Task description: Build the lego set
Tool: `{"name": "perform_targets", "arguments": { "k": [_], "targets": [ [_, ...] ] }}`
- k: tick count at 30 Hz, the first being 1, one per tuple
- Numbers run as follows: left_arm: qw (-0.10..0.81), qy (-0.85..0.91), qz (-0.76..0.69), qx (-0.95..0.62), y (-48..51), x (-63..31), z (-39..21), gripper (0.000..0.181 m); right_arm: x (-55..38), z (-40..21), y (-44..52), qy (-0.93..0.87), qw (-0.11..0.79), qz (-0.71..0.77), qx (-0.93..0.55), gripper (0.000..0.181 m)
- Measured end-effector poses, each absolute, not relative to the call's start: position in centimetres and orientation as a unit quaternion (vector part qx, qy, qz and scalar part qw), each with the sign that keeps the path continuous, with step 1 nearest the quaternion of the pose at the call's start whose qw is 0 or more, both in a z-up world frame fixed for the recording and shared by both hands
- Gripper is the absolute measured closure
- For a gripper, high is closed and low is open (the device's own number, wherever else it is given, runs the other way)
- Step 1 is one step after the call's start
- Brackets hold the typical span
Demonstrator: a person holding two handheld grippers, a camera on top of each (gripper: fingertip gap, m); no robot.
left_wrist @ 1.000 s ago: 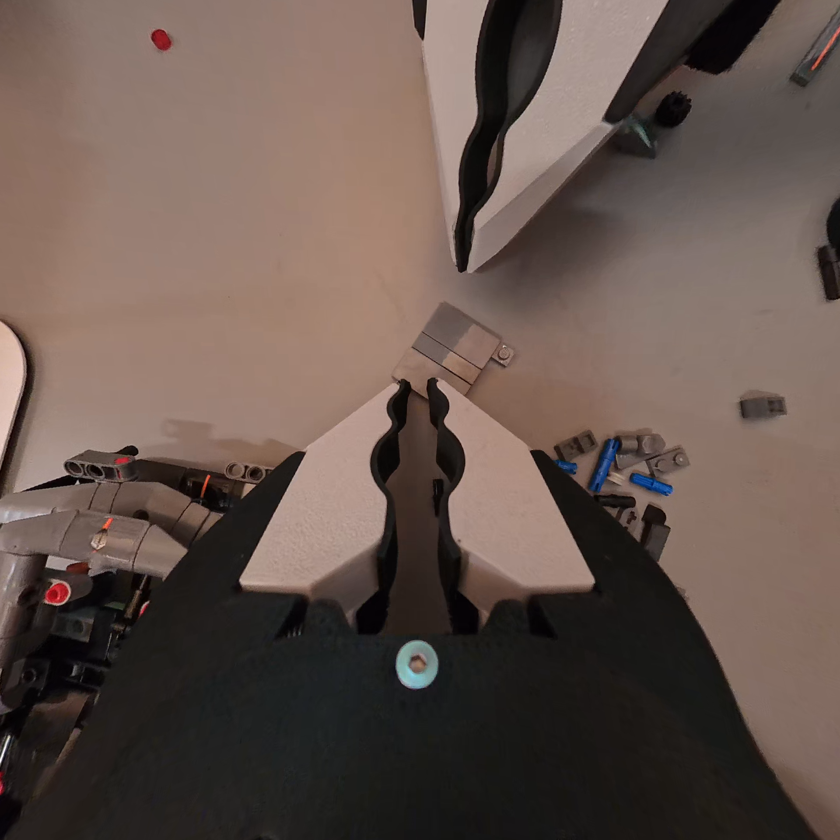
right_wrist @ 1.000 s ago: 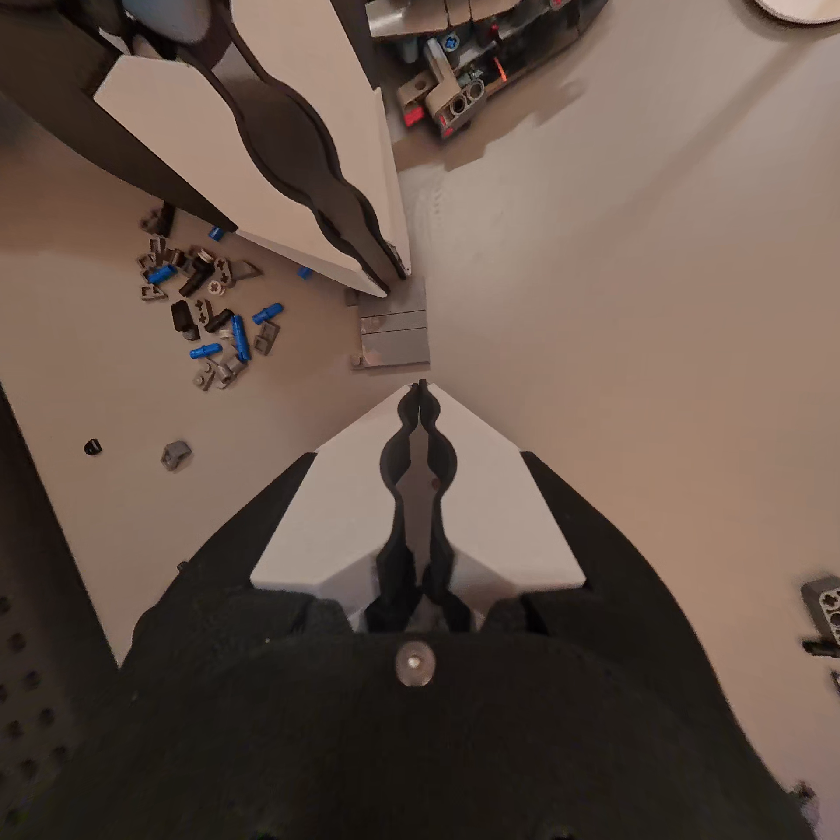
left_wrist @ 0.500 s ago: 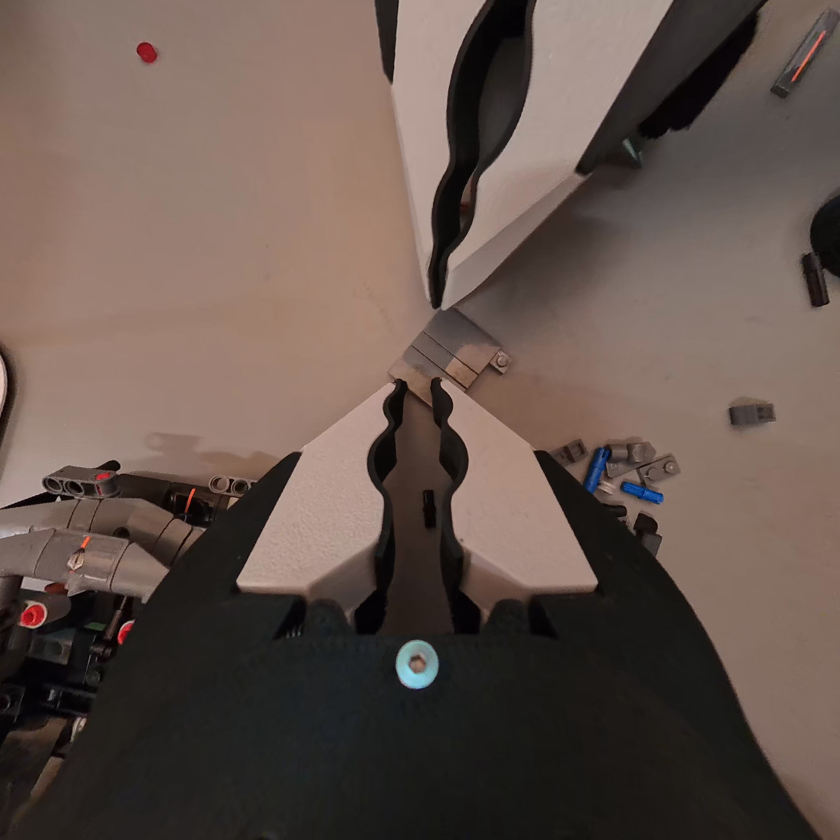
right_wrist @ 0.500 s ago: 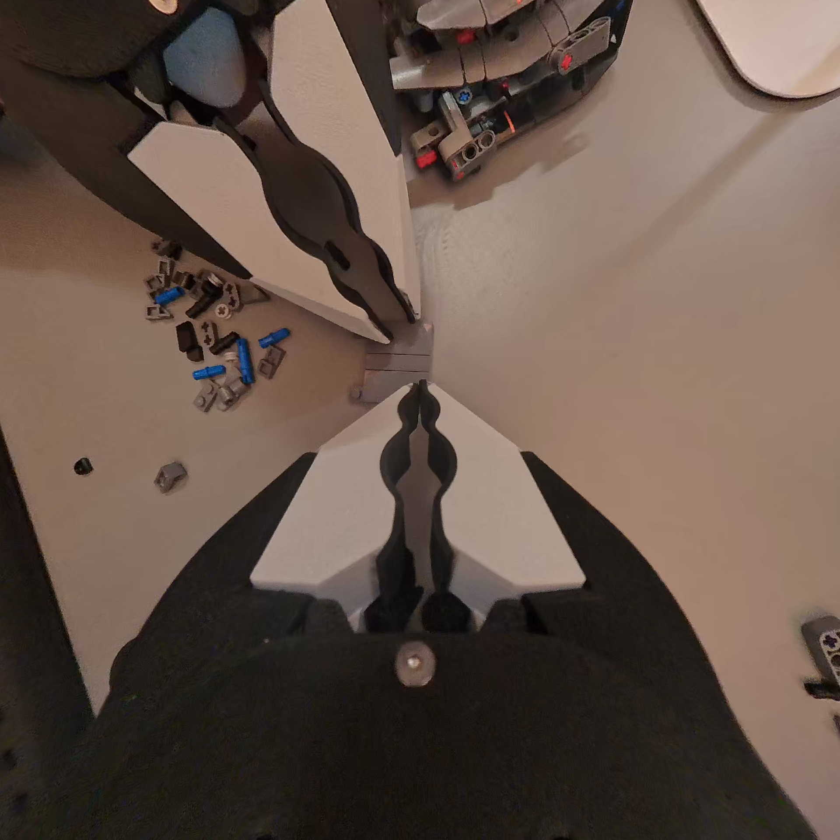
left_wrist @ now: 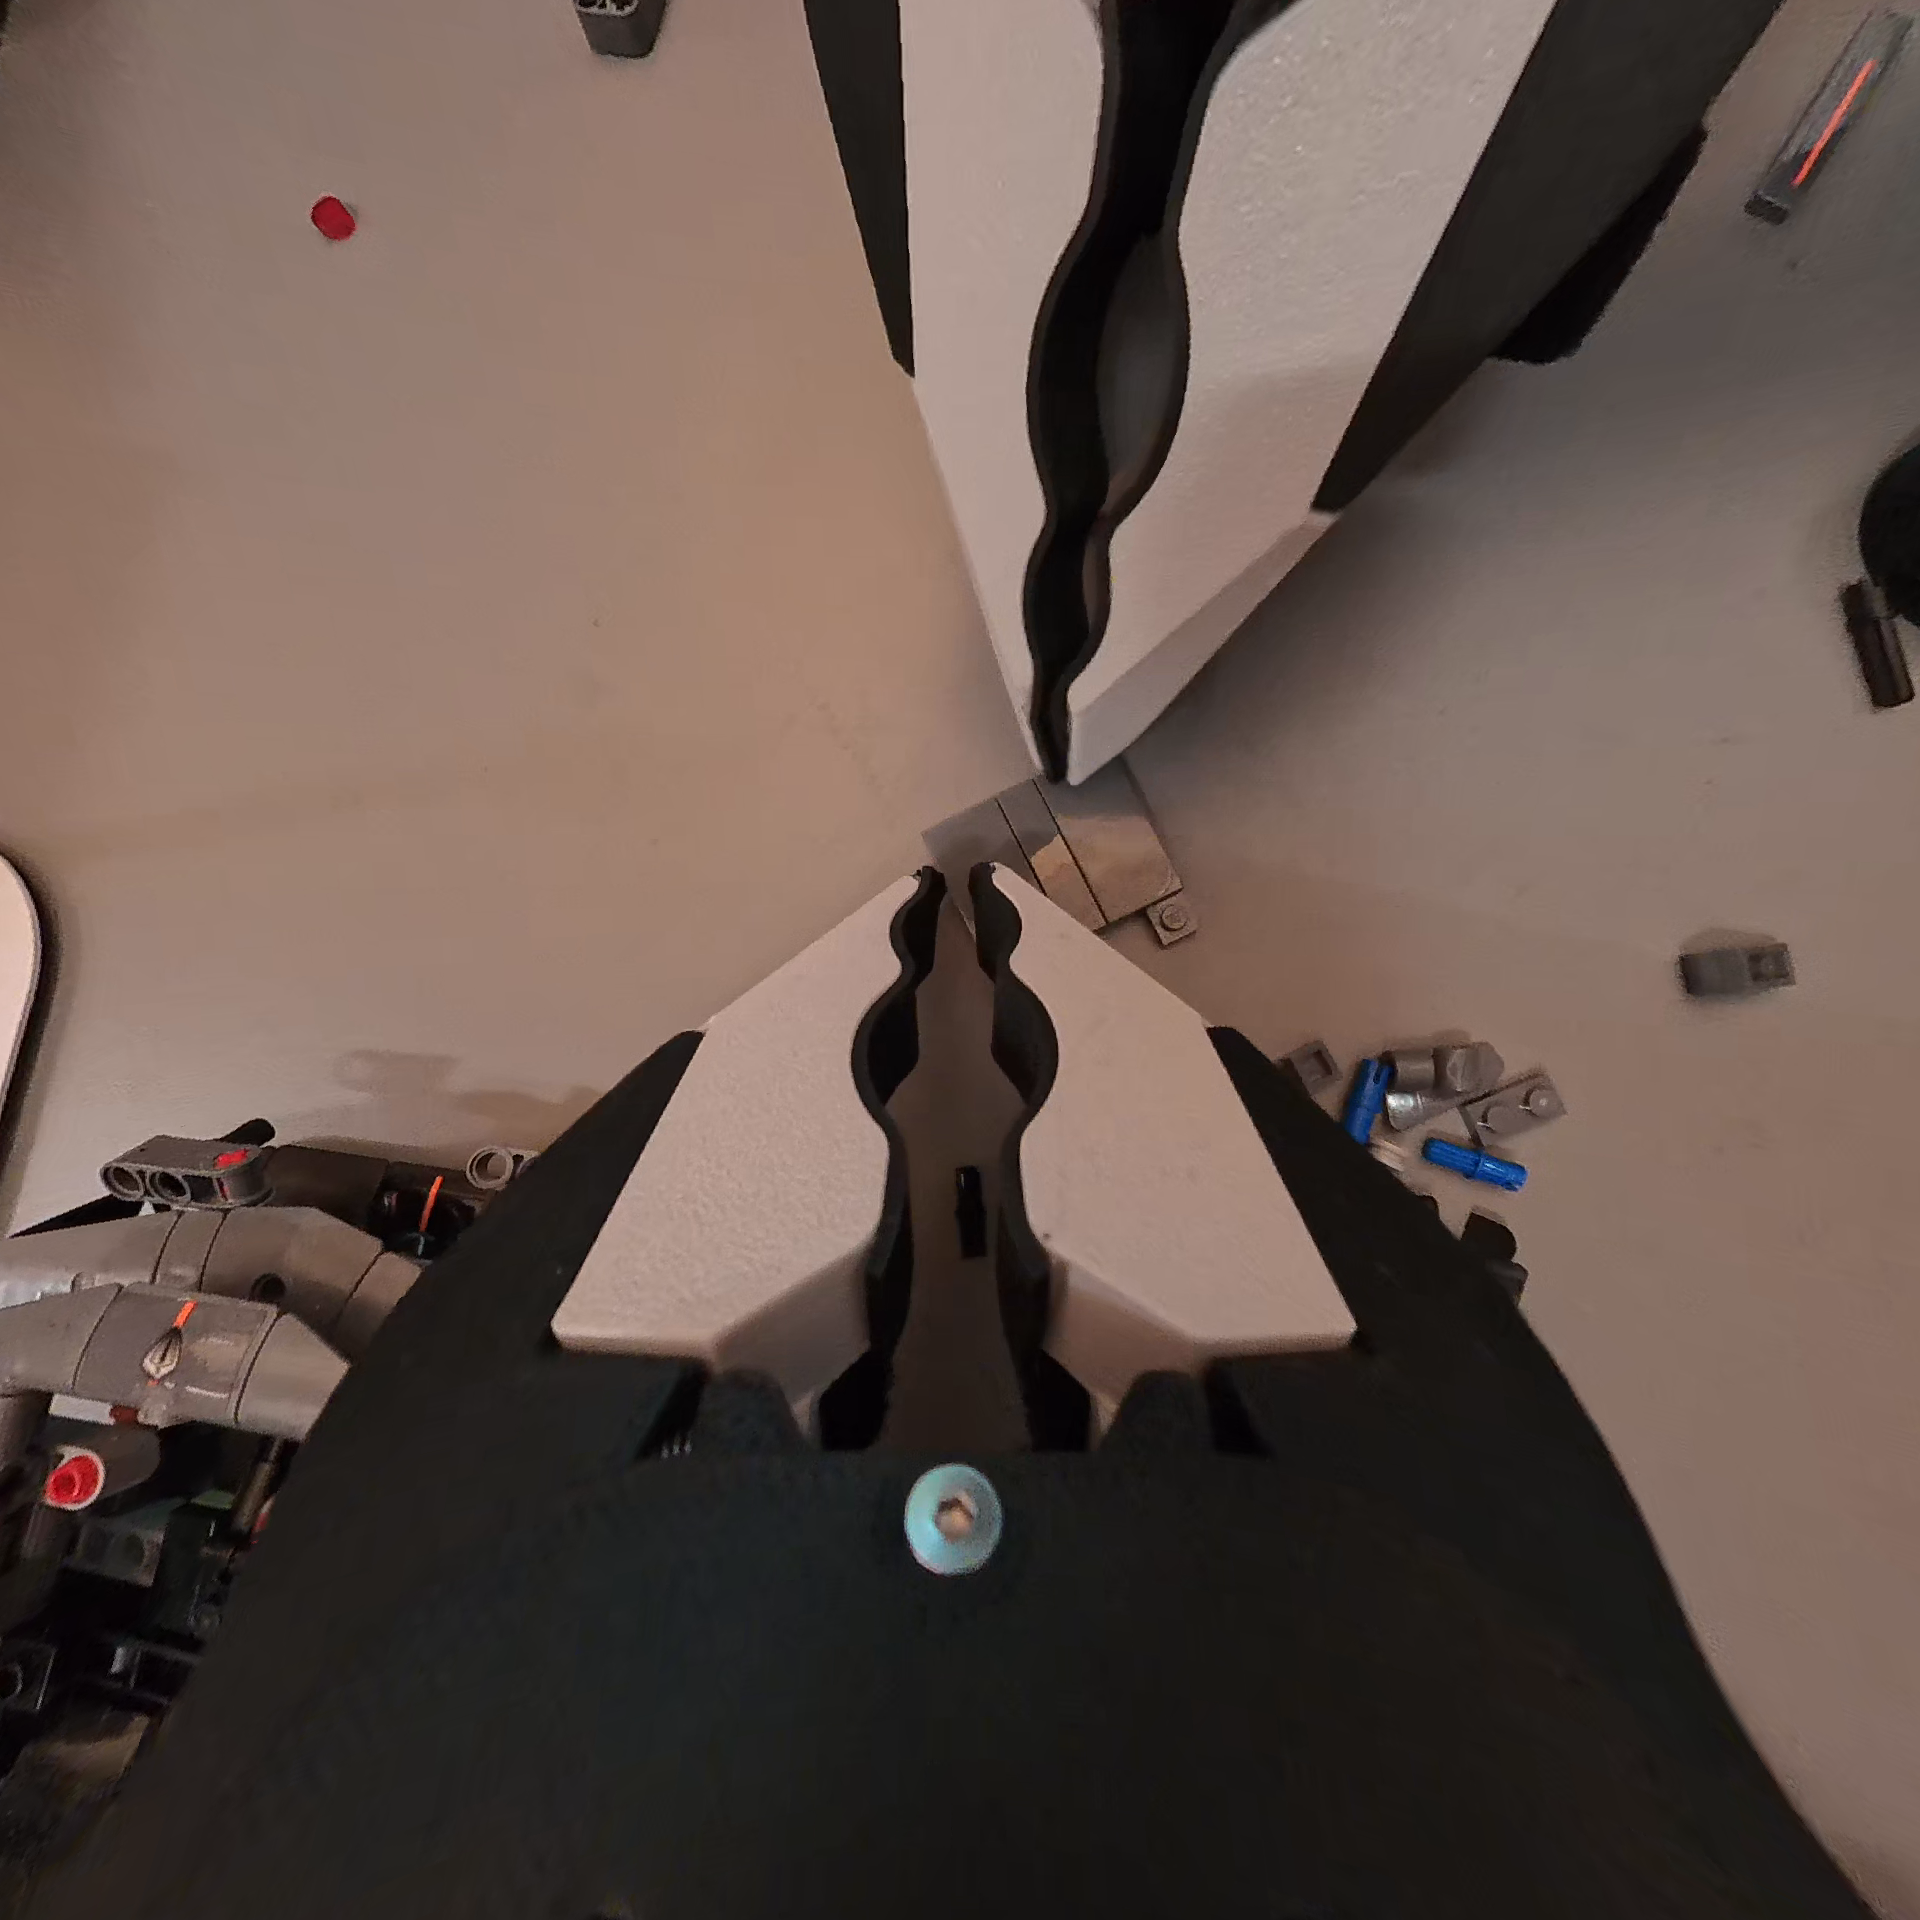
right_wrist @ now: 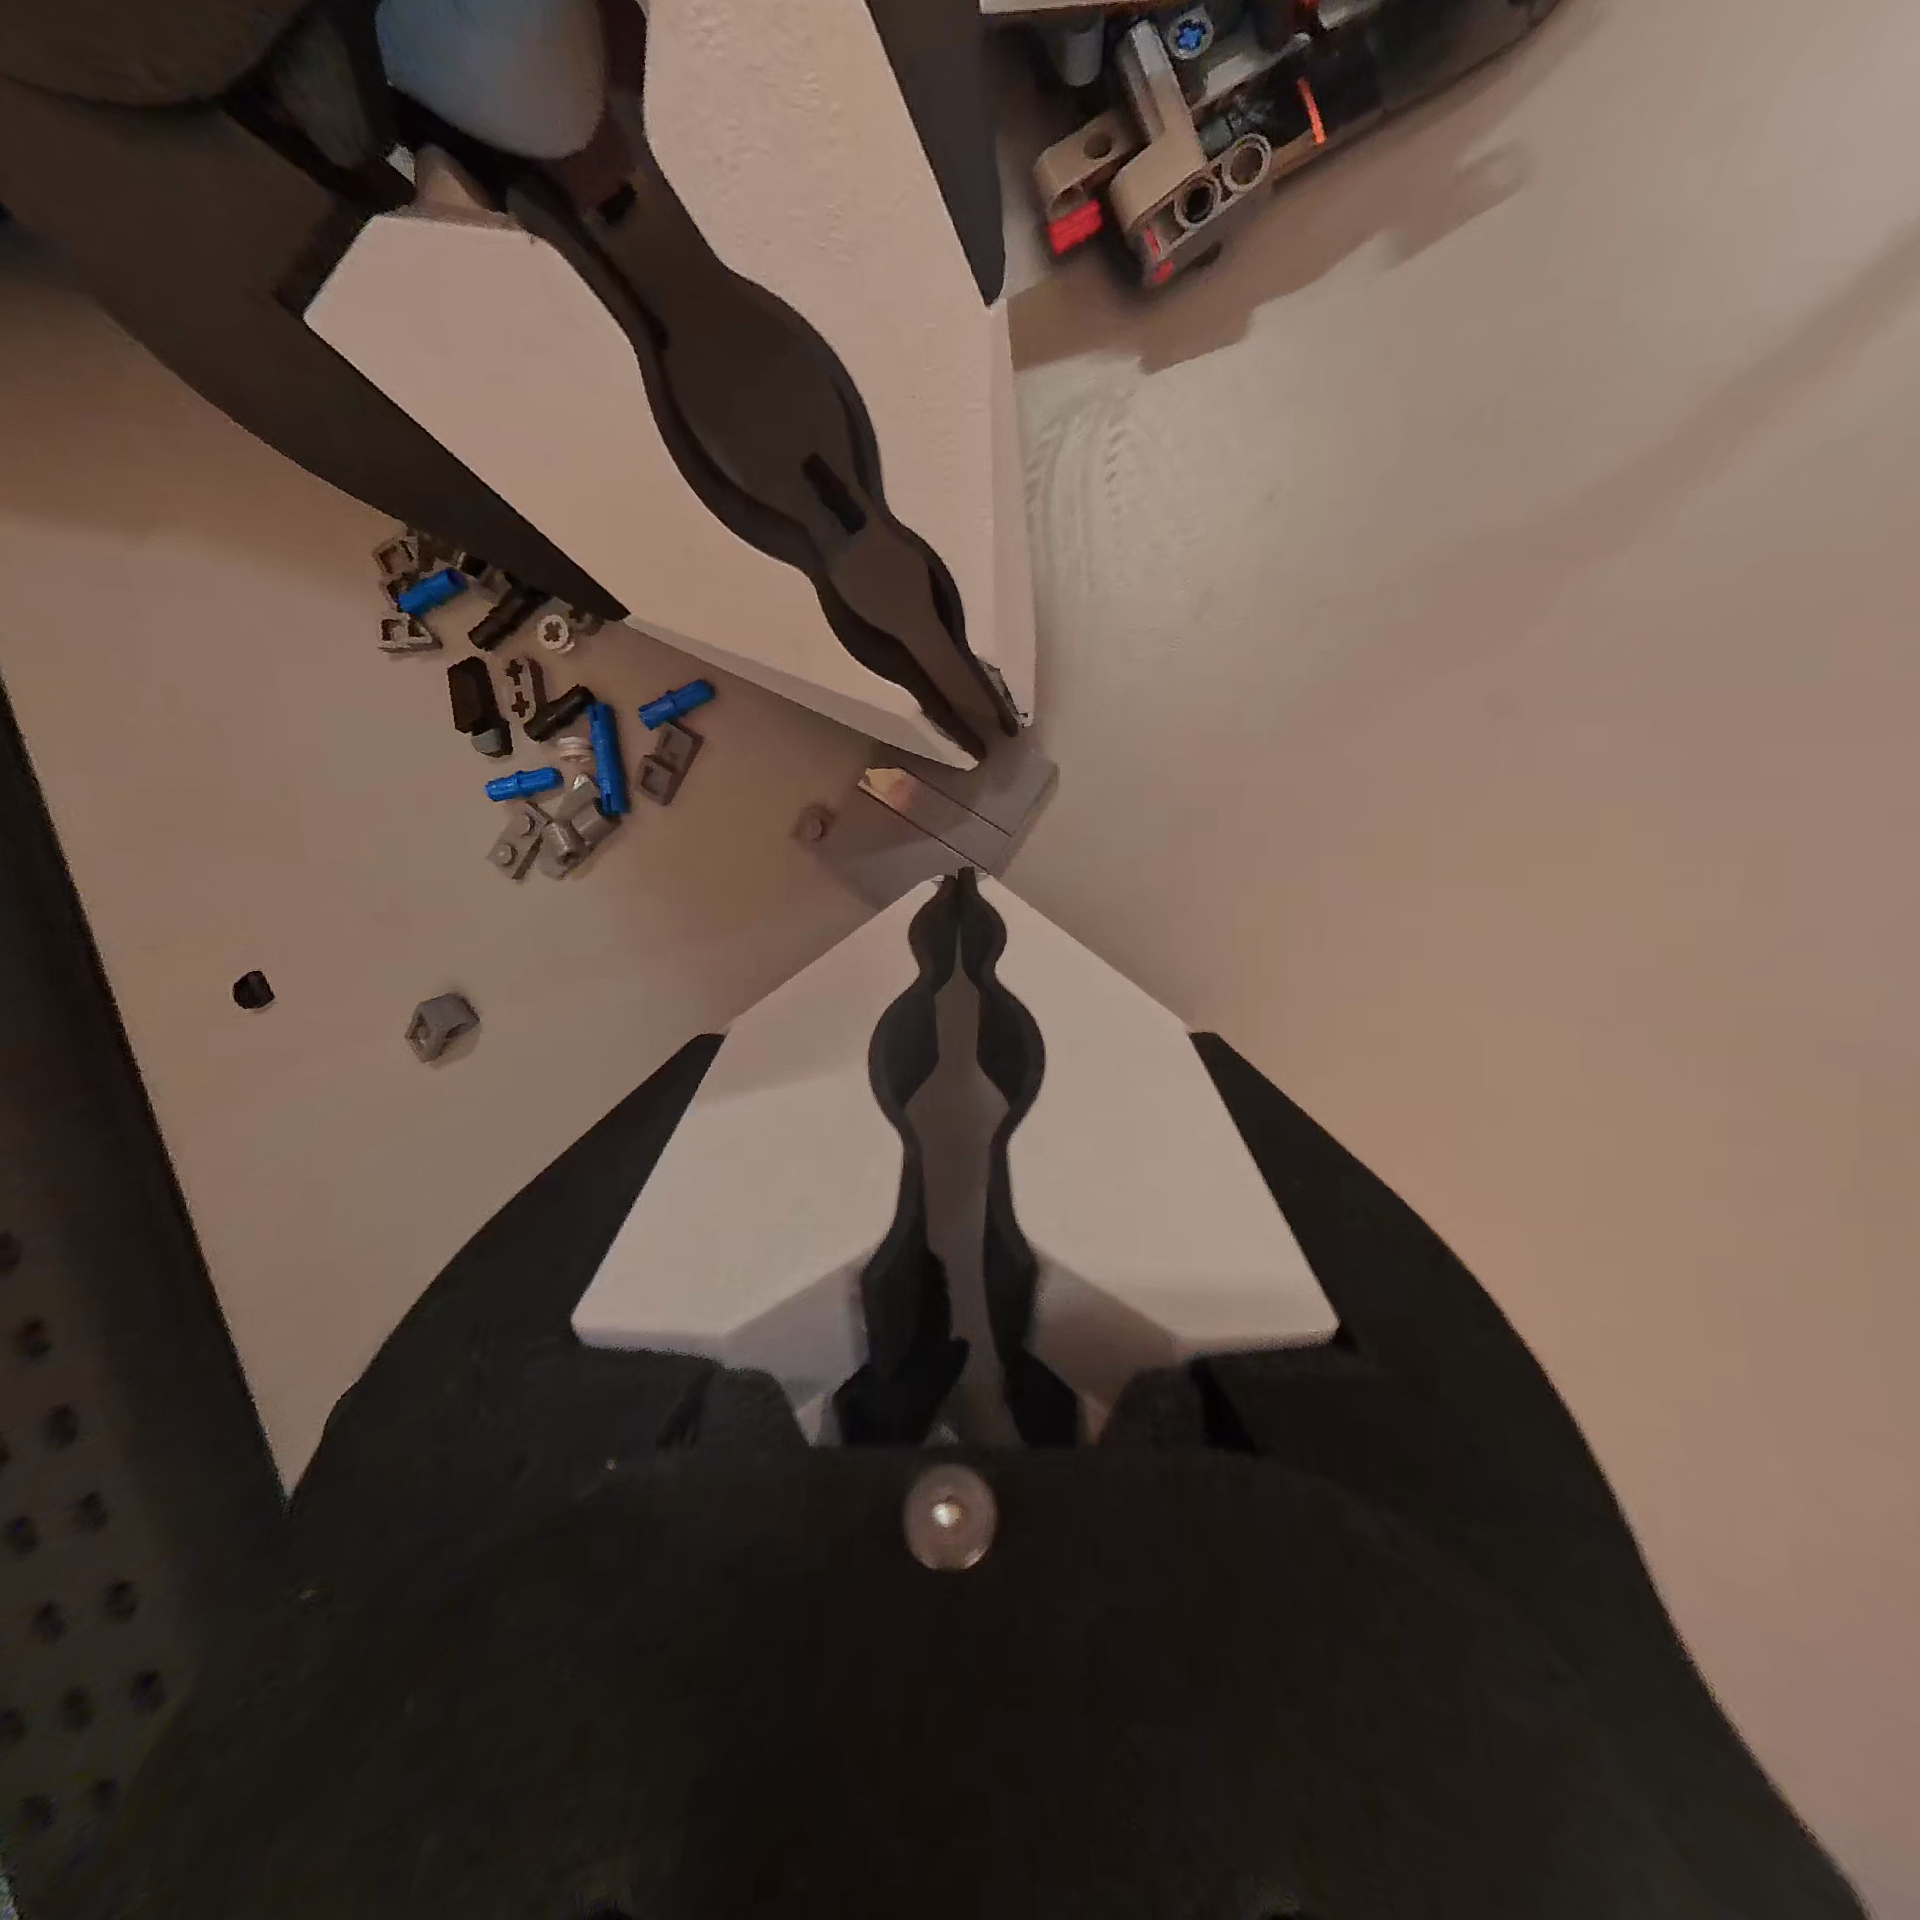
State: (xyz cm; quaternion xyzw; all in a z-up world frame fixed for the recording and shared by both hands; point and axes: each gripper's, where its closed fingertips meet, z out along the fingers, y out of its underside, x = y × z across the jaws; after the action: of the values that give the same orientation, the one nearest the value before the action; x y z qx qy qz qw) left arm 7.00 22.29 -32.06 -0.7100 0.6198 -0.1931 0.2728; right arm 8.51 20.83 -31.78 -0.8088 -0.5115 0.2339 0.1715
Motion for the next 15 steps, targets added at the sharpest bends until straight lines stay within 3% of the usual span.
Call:
{"name": "perform_targets", "arguments": {
  "k": [15],
  "targets": [
    [0.263, 0.629, -0.197, -0.704, 22.08, 6.55, -32.09, 0.181, 8.61, -31.88, 20.47, -0.516, 0.159, 0.232, -0.809, 0.181]
  ]
}}
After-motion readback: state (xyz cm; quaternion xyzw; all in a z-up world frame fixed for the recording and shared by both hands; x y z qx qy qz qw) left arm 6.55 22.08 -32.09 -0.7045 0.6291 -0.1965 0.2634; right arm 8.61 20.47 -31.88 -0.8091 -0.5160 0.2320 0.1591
